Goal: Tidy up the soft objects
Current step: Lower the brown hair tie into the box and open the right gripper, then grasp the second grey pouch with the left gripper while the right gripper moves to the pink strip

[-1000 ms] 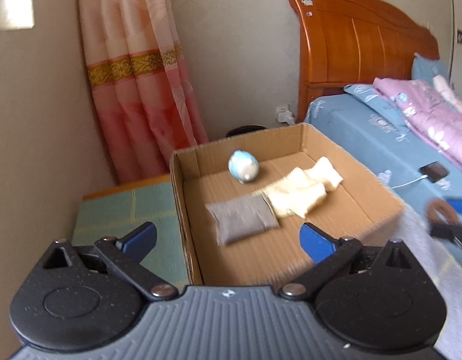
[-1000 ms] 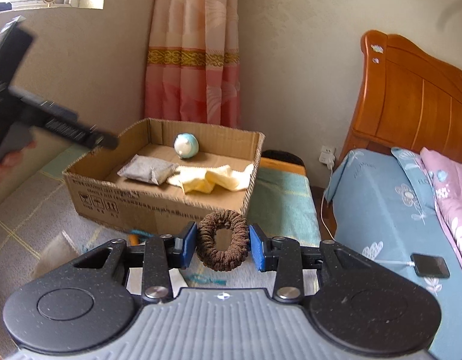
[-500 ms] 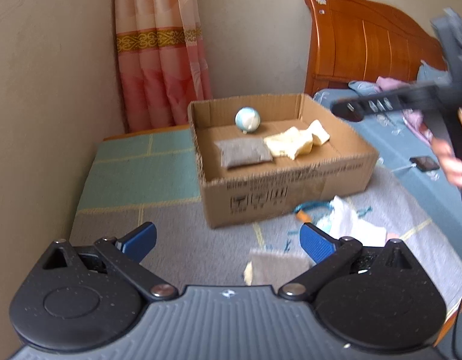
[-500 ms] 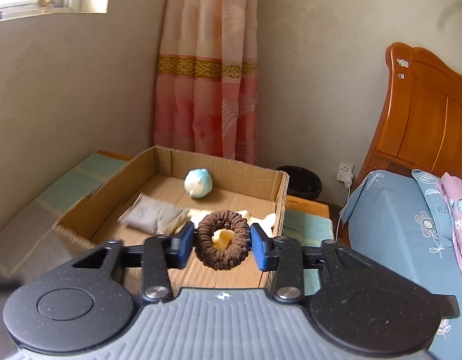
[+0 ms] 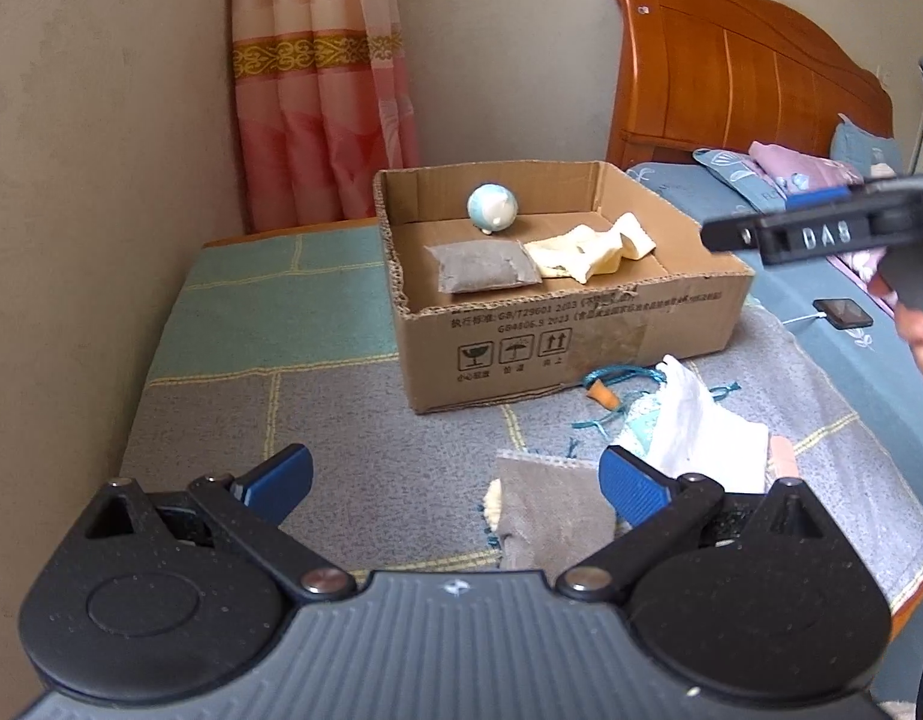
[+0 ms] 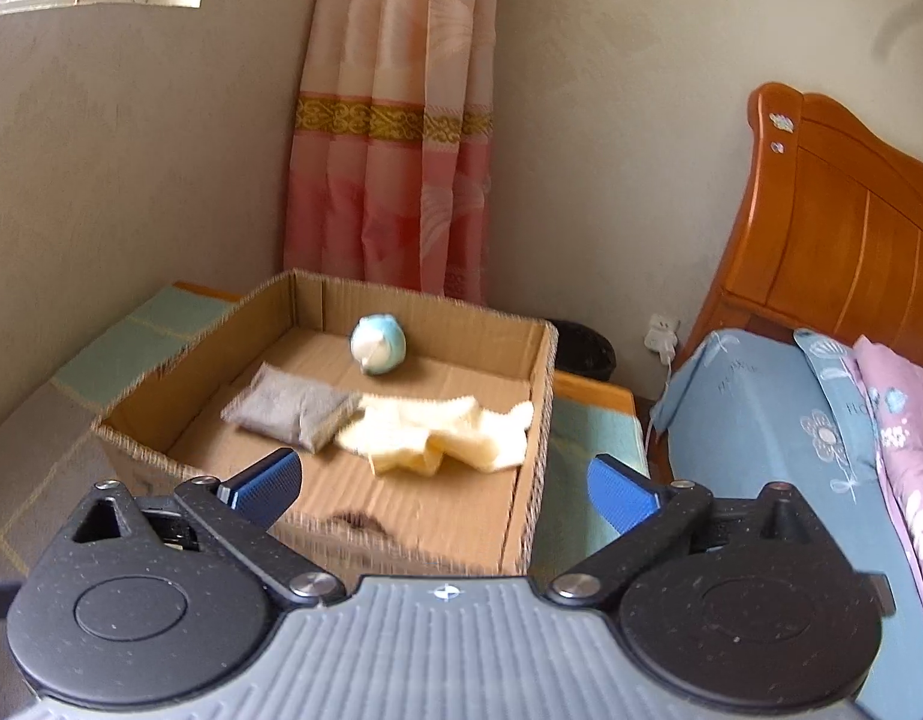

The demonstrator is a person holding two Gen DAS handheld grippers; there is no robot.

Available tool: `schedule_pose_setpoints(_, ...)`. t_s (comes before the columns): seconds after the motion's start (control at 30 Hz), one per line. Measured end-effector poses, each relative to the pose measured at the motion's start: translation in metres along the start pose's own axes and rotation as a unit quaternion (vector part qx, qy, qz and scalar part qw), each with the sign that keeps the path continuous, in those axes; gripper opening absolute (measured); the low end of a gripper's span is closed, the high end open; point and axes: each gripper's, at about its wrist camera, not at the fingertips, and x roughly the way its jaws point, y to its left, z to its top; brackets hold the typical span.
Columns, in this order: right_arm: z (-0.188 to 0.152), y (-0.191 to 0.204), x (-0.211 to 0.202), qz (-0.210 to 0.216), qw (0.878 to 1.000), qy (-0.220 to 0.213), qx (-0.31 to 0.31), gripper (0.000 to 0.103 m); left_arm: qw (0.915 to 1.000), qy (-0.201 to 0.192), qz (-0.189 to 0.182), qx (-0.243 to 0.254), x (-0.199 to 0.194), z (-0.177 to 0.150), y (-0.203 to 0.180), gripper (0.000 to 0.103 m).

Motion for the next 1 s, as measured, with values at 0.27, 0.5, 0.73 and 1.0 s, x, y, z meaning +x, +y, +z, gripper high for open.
schedule_pose_setpoints(0.27,-0.042,-0.003,-0.012,-0.029,0.998,0.039,0.028,0.103,0.9997,0.006,-0.008,0.02,0.0,-0.009,-0.013,0.101)
schedule_pose_setpoints(0.5,-0.082,-0.013,-0.016,-0.062,0.99,0.106,0.066,0.103,0.9995,0.013,-0.018,0.023,-0.001,-0.016,-0.017,0.101)
schedule_pose_setpoints(0.73,-0.113,-0.01,-0.011,-0.071,0.981,0.16,0.085,0.103,0.9993,0.015,-0.02,0.028,-0.001,-0.022,-0.021,0.101)
schedule_pose_setpoints(1.0,-0.12,0.007,0.003,-0.079,0.978,0.172,0.091,0.103,0.9985,0.026,-0.034,0.034,0.004,-0.027,-0.028,0.101)
